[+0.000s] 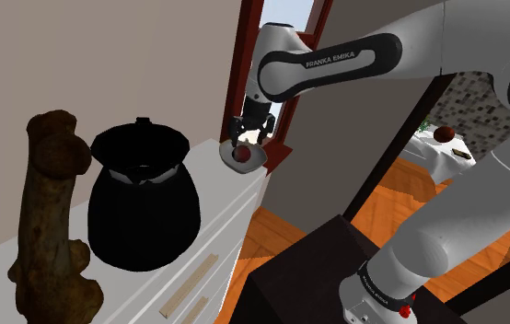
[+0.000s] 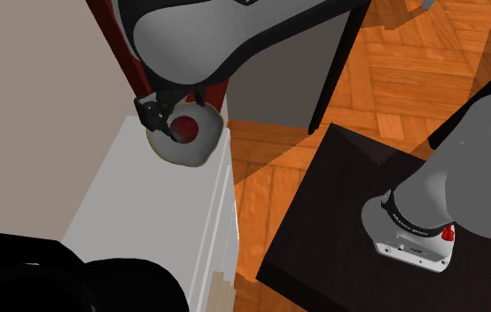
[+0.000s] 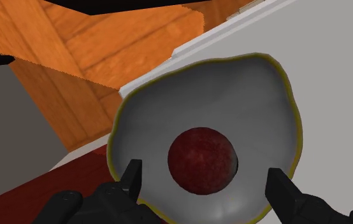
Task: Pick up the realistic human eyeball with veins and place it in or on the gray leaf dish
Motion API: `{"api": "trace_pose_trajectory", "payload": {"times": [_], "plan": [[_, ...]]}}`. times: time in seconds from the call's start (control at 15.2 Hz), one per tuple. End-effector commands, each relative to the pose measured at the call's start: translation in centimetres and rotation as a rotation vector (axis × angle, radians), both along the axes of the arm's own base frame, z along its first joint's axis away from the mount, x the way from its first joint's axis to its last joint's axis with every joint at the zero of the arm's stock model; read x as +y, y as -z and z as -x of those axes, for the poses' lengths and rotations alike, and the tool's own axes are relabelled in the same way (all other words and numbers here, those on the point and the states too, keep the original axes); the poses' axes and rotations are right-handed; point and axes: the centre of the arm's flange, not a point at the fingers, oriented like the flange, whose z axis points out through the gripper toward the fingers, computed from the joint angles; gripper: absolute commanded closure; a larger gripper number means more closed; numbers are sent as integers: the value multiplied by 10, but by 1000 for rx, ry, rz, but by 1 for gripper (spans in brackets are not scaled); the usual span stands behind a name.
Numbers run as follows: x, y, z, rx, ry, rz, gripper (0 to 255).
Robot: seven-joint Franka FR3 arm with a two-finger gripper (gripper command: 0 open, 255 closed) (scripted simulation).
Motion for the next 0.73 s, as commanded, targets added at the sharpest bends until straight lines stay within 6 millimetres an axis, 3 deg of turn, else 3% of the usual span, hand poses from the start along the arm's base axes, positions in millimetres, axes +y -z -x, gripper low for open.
{"api": "trace_pose_trajectory", "payload": {"times": [0.0, 0.13, 0.66], "plan": [[0, -20, 1, 0, 0, 0, 0], [1, -44, 2, 0, 0, 0, 0], [1, -44, 2, 0, 0, 0, 0]]}}
